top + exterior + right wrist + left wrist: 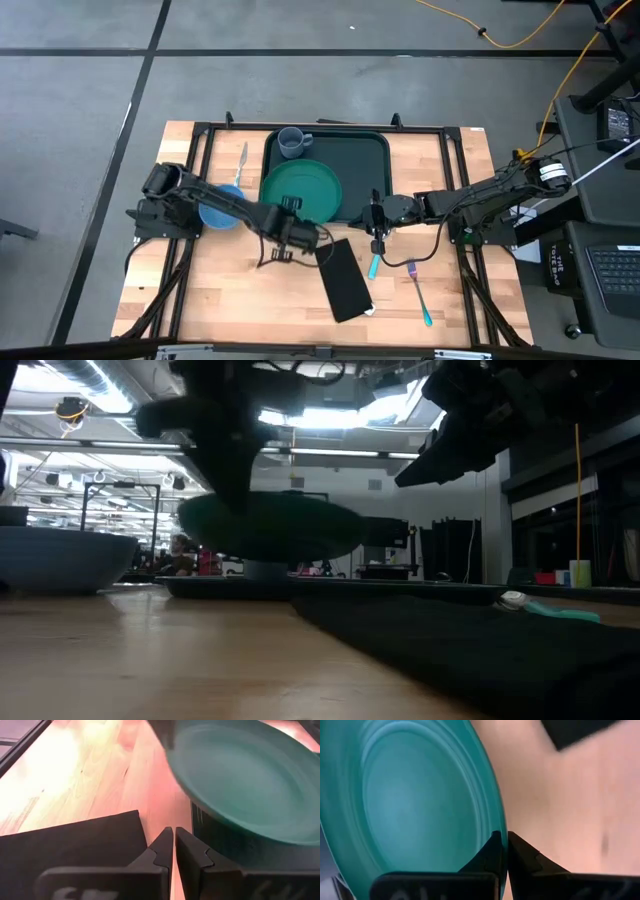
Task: Set up tray
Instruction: Put the green plate to the bottom of the gray cup on the black tray
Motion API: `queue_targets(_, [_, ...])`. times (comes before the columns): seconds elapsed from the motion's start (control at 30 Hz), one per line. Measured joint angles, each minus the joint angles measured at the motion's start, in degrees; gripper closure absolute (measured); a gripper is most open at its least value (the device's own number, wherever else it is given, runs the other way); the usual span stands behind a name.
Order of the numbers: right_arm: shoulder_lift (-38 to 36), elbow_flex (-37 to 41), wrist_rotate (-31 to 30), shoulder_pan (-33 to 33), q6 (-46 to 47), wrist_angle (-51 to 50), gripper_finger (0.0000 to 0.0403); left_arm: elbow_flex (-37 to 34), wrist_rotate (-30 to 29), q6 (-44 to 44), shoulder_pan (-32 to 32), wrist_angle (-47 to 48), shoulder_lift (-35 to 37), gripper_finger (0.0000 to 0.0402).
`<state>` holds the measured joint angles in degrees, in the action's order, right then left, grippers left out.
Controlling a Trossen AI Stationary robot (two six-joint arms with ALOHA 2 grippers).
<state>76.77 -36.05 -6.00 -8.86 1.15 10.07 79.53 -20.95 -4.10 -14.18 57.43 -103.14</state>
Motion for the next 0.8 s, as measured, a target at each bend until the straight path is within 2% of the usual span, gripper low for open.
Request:
queue_targets(0.1, [0.00, 0.00, -0.02, 0.00, -0.08, -0.11, 0.0377, -2.29, 1.28, 3.02, 3.29, -2.14, 1.07, 0.0399])
queue_targets(0.23, [0.00, 0.00, -0.07, 0.06, -2.37, -0.13, 0.0377, -4.67, 7.24, 5.76, 7.19, -5.03, 0.91, 0.0399])
queue_targets(0.4, [0.00, 0.00, -0.07, 0.89, -4.52, -0.04, 0.0377, -7.44, 7.94, 8.53, 10.08, -7.70, 0.94, 0.0399])
queue_targets(0.6, [0.00, 0.00, -0.07, 2.75, -5.34, 0.08, 0.0377, -8.03, 10.55, 8.52, 11.66, -12.83, 0.99, 0.0400])
queue_targets(0.8, [0.00, 0.00, -0.07, 3.89, -7.60, 0.63, 0.0377, -8.03, 11.95, 8.06, 11.57, -13.27, 1.07, 0.0399])
